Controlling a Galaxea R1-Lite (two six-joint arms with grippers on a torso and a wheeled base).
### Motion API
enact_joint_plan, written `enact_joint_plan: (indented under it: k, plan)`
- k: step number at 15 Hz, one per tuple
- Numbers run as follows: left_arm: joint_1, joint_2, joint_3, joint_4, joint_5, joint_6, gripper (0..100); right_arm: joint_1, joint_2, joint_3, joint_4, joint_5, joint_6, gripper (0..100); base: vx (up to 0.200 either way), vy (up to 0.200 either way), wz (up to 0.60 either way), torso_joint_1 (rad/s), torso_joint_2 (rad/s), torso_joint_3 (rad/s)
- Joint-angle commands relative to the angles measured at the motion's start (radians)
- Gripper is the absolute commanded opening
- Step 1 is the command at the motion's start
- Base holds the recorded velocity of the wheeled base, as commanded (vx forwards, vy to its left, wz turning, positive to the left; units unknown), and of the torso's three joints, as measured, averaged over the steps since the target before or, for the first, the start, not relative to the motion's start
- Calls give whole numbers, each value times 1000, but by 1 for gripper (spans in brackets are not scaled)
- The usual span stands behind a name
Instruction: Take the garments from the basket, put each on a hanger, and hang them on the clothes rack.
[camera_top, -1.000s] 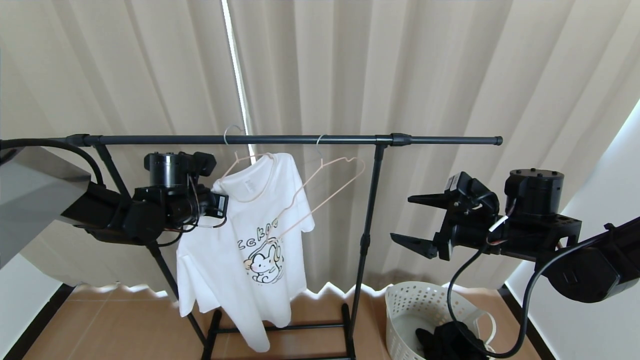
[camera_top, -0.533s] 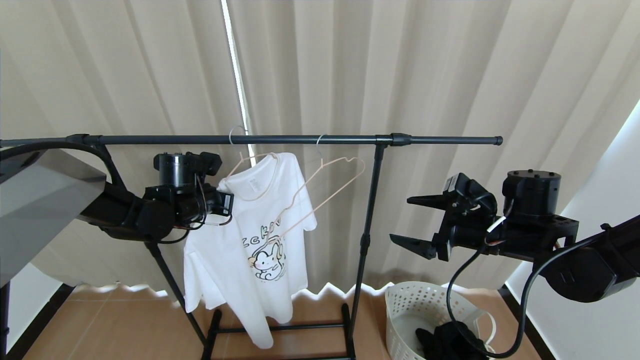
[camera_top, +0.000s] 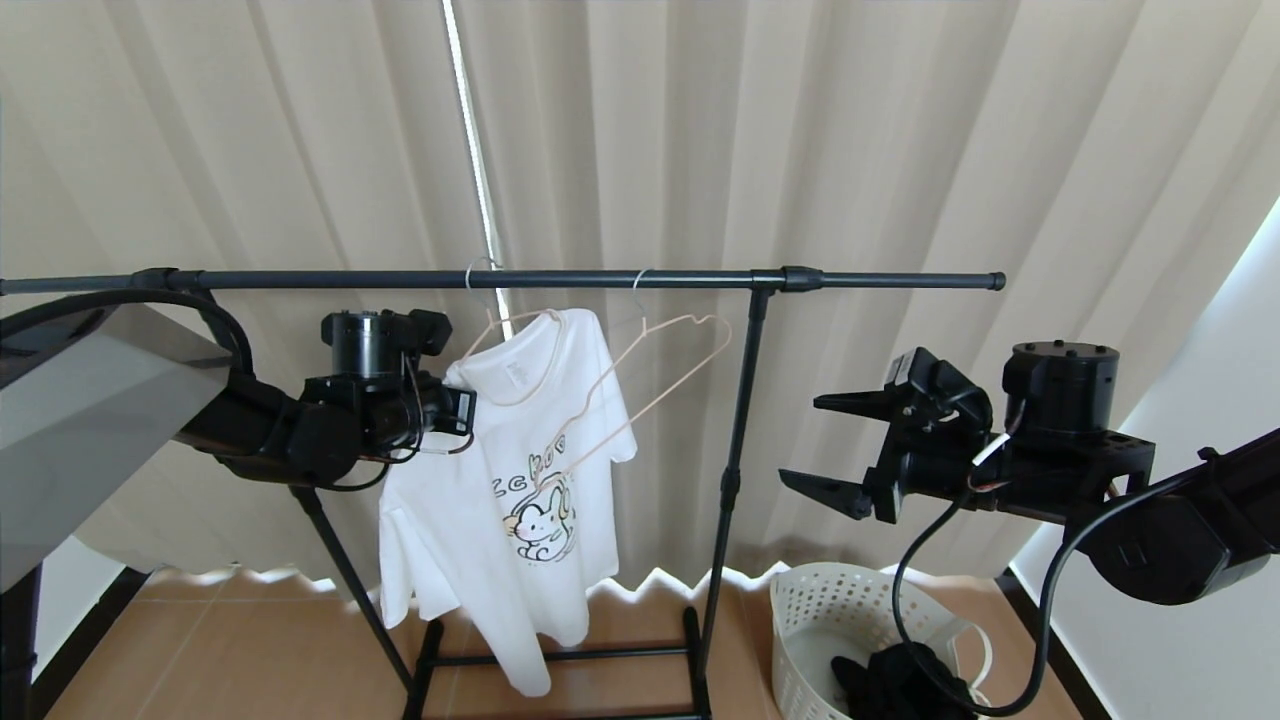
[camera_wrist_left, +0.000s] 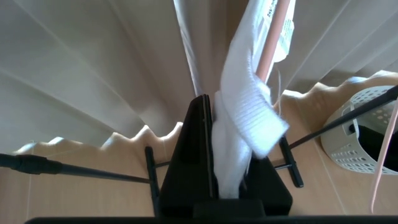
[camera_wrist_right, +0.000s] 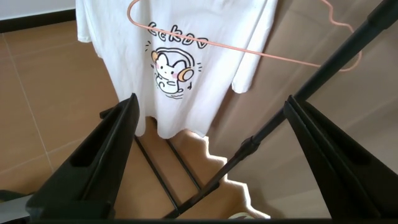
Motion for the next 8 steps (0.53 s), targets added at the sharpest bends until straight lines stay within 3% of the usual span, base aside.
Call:
enact_joint_plan:
  k: [1,8]
  plan:
    - [-2,5,1,-1,1,0,0,0,2,0,0,0,-1,100,0,0,0,0,0,0]
    - [-2,24,-2,-1,1,-14,0,0,16,0,-2,0,-2,100,0,0,0,0,0,0]
